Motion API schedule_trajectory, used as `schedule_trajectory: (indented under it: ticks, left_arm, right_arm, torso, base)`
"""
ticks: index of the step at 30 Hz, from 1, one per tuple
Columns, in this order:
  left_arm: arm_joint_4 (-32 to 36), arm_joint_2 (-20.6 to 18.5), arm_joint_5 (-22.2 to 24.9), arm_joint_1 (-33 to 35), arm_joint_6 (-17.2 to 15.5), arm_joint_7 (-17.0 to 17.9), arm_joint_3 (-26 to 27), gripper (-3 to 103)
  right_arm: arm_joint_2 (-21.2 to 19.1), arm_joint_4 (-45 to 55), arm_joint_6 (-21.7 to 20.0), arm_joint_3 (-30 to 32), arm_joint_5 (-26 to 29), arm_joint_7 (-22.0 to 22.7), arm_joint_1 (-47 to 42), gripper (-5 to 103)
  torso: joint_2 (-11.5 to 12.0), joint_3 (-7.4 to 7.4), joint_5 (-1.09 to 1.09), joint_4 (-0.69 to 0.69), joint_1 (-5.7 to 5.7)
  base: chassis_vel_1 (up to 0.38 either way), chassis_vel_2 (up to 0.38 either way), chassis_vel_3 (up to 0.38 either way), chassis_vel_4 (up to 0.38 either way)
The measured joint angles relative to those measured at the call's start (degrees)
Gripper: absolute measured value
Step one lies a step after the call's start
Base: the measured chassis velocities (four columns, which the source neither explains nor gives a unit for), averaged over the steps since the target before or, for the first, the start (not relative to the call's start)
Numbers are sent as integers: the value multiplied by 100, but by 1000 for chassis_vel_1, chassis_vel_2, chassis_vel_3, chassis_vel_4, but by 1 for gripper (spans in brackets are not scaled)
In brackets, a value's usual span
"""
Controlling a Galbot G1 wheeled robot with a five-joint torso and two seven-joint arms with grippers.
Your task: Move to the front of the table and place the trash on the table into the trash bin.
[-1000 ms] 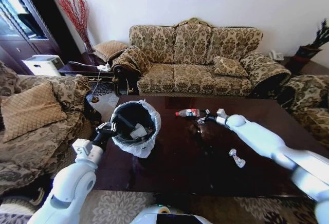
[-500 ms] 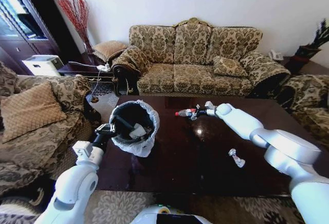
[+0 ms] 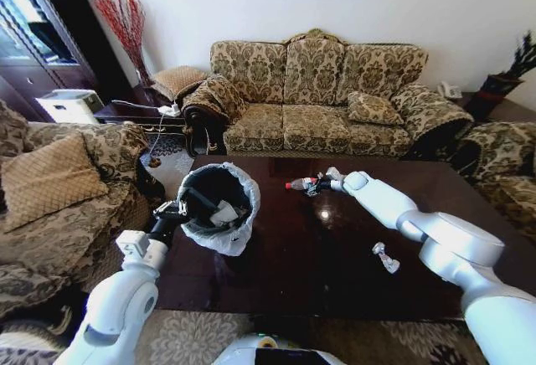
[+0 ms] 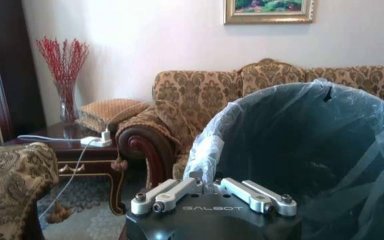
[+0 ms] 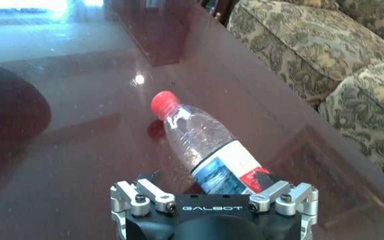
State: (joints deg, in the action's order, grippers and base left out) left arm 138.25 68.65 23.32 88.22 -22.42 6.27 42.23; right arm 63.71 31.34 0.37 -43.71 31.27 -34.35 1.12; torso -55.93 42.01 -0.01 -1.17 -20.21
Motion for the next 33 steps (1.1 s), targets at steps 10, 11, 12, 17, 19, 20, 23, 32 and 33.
schedule_trajectory:
  ticks: [10,11,12,17,19,20,23,32,33]
  left_arm:
    - [0,-44,12,-5,0,1,2,1]
    - [0,-44,12,-5,0,1,2,1]
    - [-1,-53,14,-7,0,1,3,1]
    - [-14,-78,21,-17,0,4,7,1]
    - [-17,-87,26,-24,0,4,7,1]
    - [-20,-97,30,-32,0,4,7,1]
    - [-22,-105,32,-34,0,4,4,1]
    - [-2,-113,61,-27,-3,9,-66,1]
    - [28,-141,116,-30,-13,9,-60,1]
  right_arm:
    - [25,-43,16,100,106,151,-129,62]
    - [25,-43,16,100,106,151,-129,62]
    - [30,-66,17,110,116,151,-131,57]
    - [34,-98,17,191,123,153,-184,38]
    - [32,-95,17,219,123,155,-202,38]
    - [28,-79,17,271,123,172,-232,35]
    - [15,-27,17,356,117,239,-296,27]
    - [-82,359,4,1353,233,1114,-727,9]
    - [-223,703,99,1589,508,1471,-862,5]
  torso:
    - [-1,-2,-2,1,2]
    - [-1,-2,-2,1,2]
    - [-1,-2,-2,1,2]
    - [-1,-2,-3,0,2]
    - [-1,-2,-3,0,2]
    - [-2,-2,-2,1,1]
    - [-2,-1,-1,1,1]
    - [1,4,6,-4,-3]
    - [2,4,5,-1,-4]
  base:
    - [0,0,0,0]
    - [0,0,0,0]
    - [0,0,0,0]
    - [0,0,0,0]
    - [0,0,0,0]
    - [0,0,0,0]
    - [0,0,0,0]
    - [0,0,0,0]
    - [0,0,0,0]
